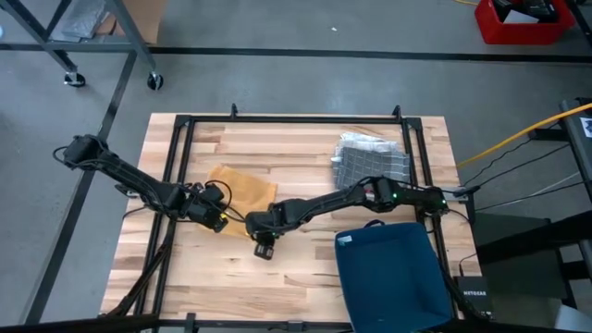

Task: Fold towel
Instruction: Fold yellow towel

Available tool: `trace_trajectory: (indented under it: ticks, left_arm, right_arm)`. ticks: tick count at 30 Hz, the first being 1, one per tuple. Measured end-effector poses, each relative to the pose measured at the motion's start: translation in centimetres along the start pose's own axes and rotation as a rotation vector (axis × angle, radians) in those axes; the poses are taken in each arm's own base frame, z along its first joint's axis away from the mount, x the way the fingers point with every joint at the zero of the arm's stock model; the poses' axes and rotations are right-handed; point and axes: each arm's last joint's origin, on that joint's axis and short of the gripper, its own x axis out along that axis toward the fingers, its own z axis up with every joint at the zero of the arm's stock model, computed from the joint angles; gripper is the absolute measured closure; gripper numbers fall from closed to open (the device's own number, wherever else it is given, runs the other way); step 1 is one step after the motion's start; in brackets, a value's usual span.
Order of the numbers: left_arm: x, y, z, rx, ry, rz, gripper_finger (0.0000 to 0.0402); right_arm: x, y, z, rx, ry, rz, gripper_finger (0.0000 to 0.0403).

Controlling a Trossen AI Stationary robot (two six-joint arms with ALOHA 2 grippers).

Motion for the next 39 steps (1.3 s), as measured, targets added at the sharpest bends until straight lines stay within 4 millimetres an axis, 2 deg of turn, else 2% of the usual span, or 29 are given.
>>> trace_trajectory:
  ticks: [9,18,24,31,39]
  left_arm:
    - [-0.1,0.0,0.2,-0.021,-0.045,-0.008,0.0375]
    - [-3.1,-1.4,2.8,-0.009,-0.135,-0.139,0.0375]
    - [-4.5,-2.3,3.9,0.012,-0.165,-0.251,0.0375]
    - [-4.7,-2.6,3.3,0.064,-0.064,-0.320,0.0375]
    - [-4.9,-2.3,1.5,0.091,0.037,-0.270,0.0375]
  right_arm:
    - [-0.6,0.3,-0.2,-0.005,0.013,-0.009,0.0265]
    - [-4.3,1.1,1.3,-0.010,-0.118,-0.037,0.0265]
    - [-4.7,1.5,2.3,-0.010,-0.221,0.002,0.0265]
    - [-4.4,1.5,2.4,-0.060,-0.240,0.003,0.0265]
    - [-3.2,1.2,2.1,-0.116,-0.220,-0.022,0.0265]
